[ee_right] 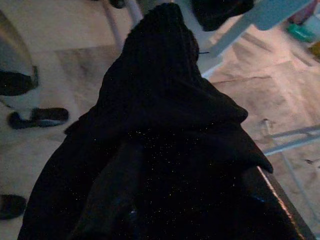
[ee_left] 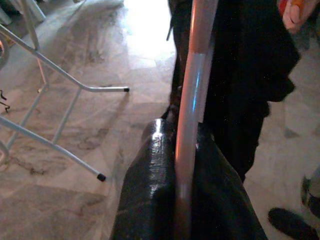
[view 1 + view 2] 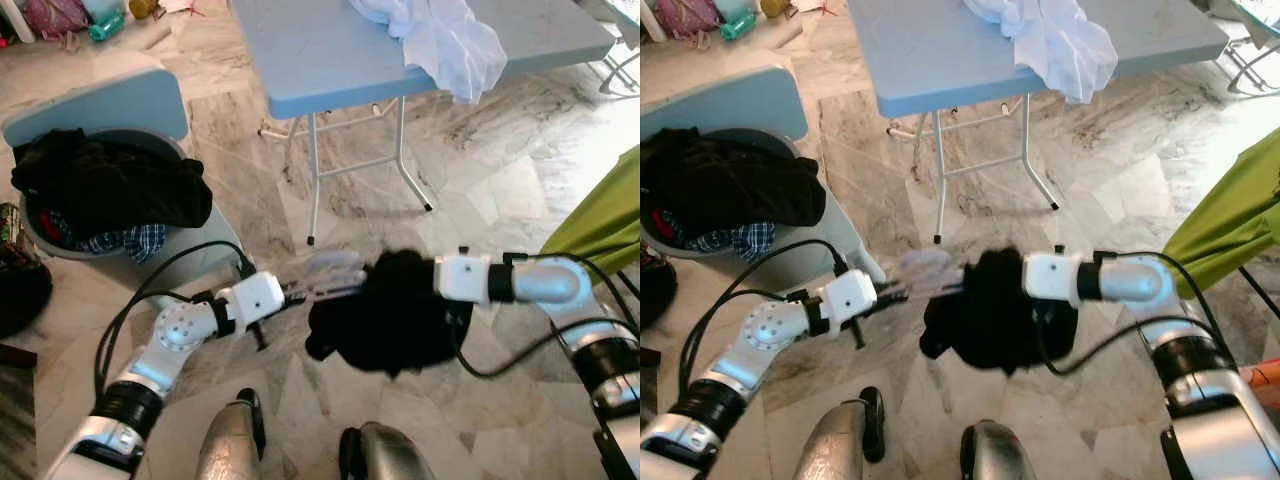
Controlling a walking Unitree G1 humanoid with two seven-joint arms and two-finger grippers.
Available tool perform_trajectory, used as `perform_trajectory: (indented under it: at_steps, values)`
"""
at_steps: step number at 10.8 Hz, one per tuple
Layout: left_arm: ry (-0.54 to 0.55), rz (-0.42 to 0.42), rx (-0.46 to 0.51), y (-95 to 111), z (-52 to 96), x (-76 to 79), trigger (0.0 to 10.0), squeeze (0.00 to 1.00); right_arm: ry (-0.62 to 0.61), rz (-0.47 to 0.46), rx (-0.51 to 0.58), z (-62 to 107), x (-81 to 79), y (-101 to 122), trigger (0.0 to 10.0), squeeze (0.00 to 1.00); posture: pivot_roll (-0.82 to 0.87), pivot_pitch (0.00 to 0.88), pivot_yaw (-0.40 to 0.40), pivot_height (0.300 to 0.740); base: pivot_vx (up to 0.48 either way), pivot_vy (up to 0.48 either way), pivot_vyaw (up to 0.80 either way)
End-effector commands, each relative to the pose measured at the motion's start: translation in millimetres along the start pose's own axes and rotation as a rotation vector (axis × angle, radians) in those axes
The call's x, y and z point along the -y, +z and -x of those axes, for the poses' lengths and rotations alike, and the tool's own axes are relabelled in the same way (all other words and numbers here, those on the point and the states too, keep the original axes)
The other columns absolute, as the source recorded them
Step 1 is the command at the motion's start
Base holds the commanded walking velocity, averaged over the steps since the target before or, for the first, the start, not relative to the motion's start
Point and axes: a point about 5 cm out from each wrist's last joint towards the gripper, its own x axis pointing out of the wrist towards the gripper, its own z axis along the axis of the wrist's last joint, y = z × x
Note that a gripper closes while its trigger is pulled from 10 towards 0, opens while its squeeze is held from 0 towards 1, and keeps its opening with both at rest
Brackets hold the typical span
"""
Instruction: Hang hanger
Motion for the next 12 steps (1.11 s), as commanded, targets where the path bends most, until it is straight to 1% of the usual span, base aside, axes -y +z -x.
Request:
perform_trajectory:
  at_steps: [1,2,4,6,8,9,11,12]
  values:
    - [0.073,0.009,0.06,8.5,0.6,-6.2,0.0,0.24,-0.036,-0.01,-0.015,0.2,2.7,-2.3,10.0,1.0,-0.01,0.203,-0.056,0.74,0.0,0.0,0.0]
    - [0.073,0.017,0.065,8.4,-0.8,-2.3,0.0,0.0,-0.057,-0.011,-0.011,-0.2,5.1,-1.8,10.0,1.0,-0.01,0.205,-0.054,0.74,0.0,0.0,0.0]
    - [0.072,0.029,0.065,6.6,-1.5,2.5,0.0,0.0,-0.076,-0.007,-0.017,-1.7,5.9,-2.8,10.0,1.0,-0.01,0.205,-0.054,0.74,0.0,0.0,0.0]
    - [0.07,0.042,0.067,6.2,-0.2,3.4,0.0,0.0,-0.132,-0.005,-0.031,-1.0,12.4,-3.6,10.0,1.0,-0.01,0.21,-0.054,0.74,0.0,0.0,0.0]
    - [0.072,0.041,0.069,6.9,-0.4,3.3,0.0,0.0,-0.237,-0.006,-0.046,0.8,25.6,-3.2,10.0,1.0,-0.01,0.208,-0.053,0.74,0.0,0.0,0.0]
    - [0.072,0.042,0.07,7.0,-0.4,3.4,0.0,0.0,-0.253,-0.013,-0.048,1.7,27.9,-3.5,10.0,1.0,-0.01,0.209,-0.052,0.74,0.0,0.0,0.0]
    - [0.082,0.039,0.067,6.8,-0.3,2.8,0.0,0.0,-0.335,-0.029,-0.036,6.0,37.7,-2.1,10.0,1.0,-0.01,0.209,-0.052,0.74,0.0,0.0,0.0]
    - [0.087,0.04,0.063,6.2,0.0,2.0,0.0,0.0,-0.362,-0.035,-0.031,6.5,38.5,-2.4,10.0,1.0,-0.01,0.209,-0.052,0.74,0.0,0.0,0.0]
